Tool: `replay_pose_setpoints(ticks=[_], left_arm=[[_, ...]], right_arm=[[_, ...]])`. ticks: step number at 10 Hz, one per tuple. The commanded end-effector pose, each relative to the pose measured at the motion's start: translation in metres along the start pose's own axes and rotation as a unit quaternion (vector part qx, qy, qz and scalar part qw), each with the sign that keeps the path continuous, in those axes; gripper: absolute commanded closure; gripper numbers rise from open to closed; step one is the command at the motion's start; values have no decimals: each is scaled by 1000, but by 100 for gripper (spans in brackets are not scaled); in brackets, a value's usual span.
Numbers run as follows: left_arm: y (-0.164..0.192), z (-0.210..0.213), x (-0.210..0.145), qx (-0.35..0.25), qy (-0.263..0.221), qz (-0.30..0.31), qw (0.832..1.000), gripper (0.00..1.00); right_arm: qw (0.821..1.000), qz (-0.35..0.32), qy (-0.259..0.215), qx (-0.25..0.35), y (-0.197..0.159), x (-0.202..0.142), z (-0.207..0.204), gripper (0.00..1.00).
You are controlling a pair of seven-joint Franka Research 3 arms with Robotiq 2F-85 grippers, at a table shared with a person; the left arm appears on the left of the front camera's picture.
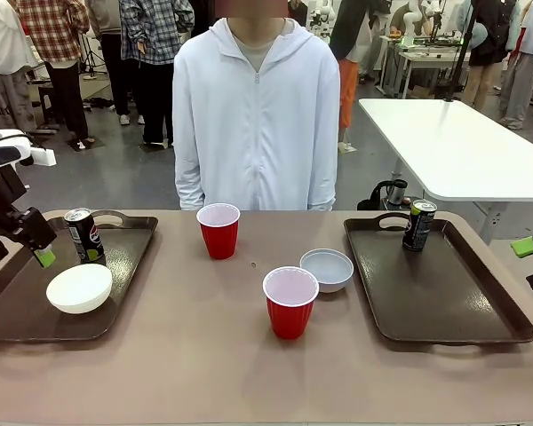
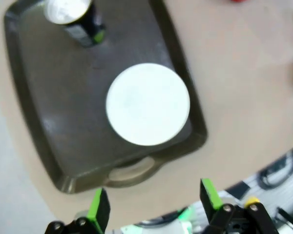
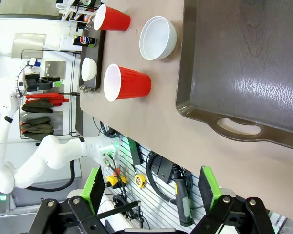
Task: Prepare tableware on both trays.
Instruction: Pick up a Picnic Bowl from the table and place it on a Handle tray.
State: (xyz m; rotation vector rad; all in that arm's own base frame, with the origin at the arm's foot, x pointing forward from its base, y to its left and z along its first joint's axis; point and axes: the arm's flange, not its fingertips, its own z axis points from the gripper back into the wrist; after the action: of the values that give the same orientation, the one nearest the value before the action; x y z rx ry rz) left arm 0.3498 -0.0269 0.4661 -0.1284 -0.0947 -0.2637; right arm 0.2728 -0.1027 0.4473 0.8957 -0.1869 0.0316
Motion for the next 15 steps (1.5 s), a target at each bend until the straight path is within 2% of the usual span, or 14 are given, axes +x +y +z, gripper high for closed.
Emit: replay_pose_setpoints(ticks=[1,2,4,5,7,9,10,11,12,14,15], left_arm=[[41,35,9,-167,40,-68,983,4],[74,57,11,-259,37,-90,961,4],[125,75,5,-370,15,-115,922,4],[153,84,-6,-437,-22,-134,889,4],[199,81,-33,-498,-76,-147,851,4],[231,58,-63,-538,-115,-154,821,4],[247,49,-74,-550,-139,-136,812,4],[266,39,-83,-538,-161,-91,822,4],[274,33,-89,-526,-175,-37,832,4],[290,28,-92,-500,-199,66,841,4],[292,27,-92,-467,-198,123,853,4]], right_arm=[[999,4,-12,-49,28,1,11,0],[996,12,5,-84,56,9,9,0],[990,7,47,-135,92,28,-8,0],[984,0,82,-159,123,40,-18,0],[971,-2,128,-200,169,63,-38,0],[955,1,148,-258,201,86,-74,0],[948,9,148,-283,214,94,-93,0],[941,20,144,-306,222,95,-109,0],[938,31,143,-315,225,94,-123,0],[928,52,139,-341,219,88,-142,0],[926,63,138,-345,219,83,-144,0]])
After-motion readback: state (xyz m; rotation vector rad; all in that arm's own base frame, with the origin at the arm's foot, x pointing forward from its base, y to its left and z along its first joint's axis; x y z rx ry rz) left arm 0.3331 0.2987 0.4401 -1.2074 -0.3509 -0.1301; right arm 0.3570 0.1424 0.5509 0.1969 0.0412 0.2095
